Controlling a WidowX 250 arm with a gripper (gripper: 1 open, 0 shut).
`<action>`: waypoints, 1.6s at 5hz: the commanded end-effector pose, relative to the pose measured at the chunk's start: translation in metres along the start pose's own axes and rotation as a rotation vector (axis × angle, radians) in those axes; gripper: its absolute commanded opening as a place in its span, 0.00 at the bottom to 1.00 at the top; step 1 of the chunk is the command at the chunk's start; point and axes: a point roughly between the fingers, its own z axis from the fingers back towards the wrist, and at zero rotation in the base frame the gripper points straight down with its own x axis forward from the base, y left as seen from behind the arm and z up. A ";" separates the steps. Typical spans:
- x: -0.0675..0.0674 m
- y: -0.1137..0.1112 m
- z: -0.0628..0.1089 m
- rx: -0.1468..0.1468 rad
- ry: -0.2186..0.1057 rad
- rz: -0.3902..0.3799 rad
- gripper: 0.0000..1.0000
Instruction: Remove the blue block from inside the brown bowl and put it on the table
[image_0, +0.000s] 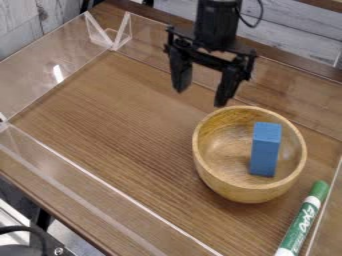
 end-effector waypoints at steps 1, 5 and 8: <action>-0.001 -0.018 0.020 -0.010 -0.088 -0.003 1.00; -0.004 -0.056 0.010 -0.036 -0.138 -0.038 1.00; 0.001 -0.069 -0.003 -0.055 -0.156 -0.049 1.00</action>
